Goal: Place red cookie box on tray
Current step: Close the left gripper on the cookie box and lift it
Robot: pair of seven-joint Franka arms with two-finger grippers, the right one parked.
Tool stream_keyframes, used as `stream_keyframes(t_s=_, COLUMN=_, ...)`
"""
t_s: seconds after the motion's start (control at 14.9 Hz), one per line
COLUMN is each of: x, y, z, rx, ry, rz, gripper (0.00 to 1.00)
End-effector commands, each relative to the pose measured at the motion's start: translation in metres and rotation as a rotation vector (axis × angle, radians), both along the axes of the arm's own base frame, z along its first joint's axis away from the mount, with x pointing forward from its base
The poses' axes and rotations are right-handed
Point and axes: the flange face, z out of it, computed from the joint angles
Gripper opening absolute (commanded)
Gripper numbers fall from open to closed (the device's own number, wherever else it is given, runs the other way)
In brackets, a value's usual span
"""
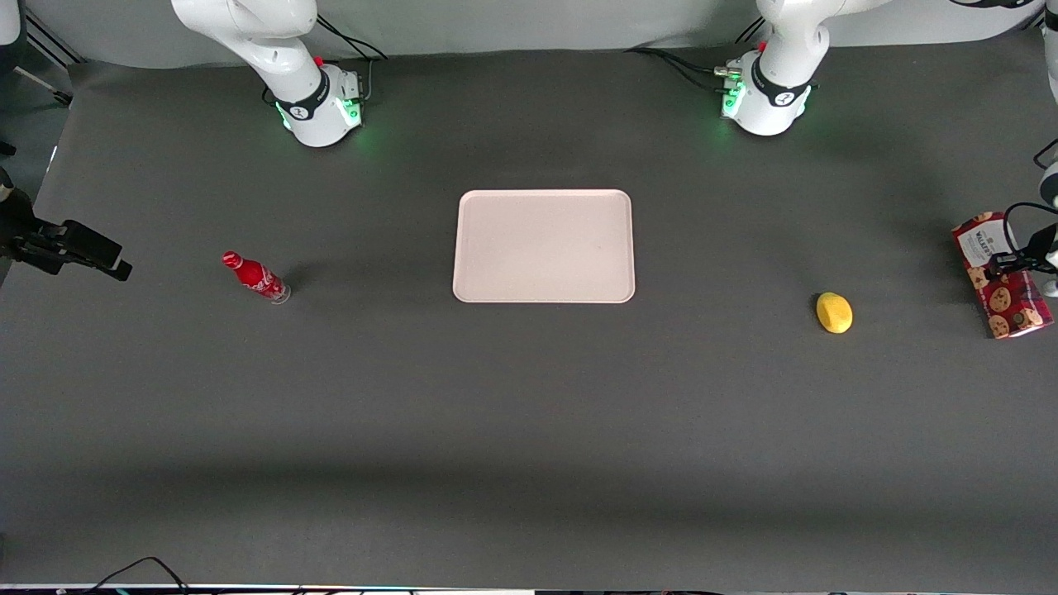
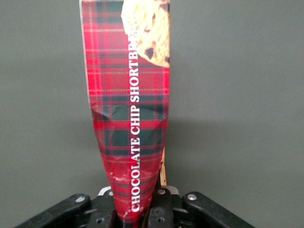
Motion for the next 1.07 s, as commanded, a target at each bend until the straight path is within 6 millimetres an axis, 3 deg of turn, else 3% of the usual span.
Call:
stream_keyframes(t_s=0.0, x=0.032, y=0.0, z=0.079, rx=-0.052, ry=-0.039, rz=-0.072, gripper=0.0)
stream_keyframes(t_s=0.27, x=0.044, y=0.001, z=0.177, rx=-0.015, ry=-0.052, rz=-0.159, gripper=0.0)
stream_keyframes(t_s=0.6, x=0.057, y=-0.004, z=0.281, rx=-0.02, ry=0.053, rz=-0.18, gripper=0.0)
stream_keyframes(t_s=0.67, x=0.058, y=-0.007, z=0.295, rx=-0.01, ry=0.067, rz=-0.175, gripper=0.0)
stream_keyframes(t_s=0.87, x=0.076, y=-0.027, z=0.296, rx=-0.002, ry=0.055, rz=-0.208, gripper=0.0)
stream_keyframes(t_s=1.01, x=0.095, y=-0.065, z=0.298, rx=-0.003, ry=0.065, rz=-0.181, gripper=0.0)
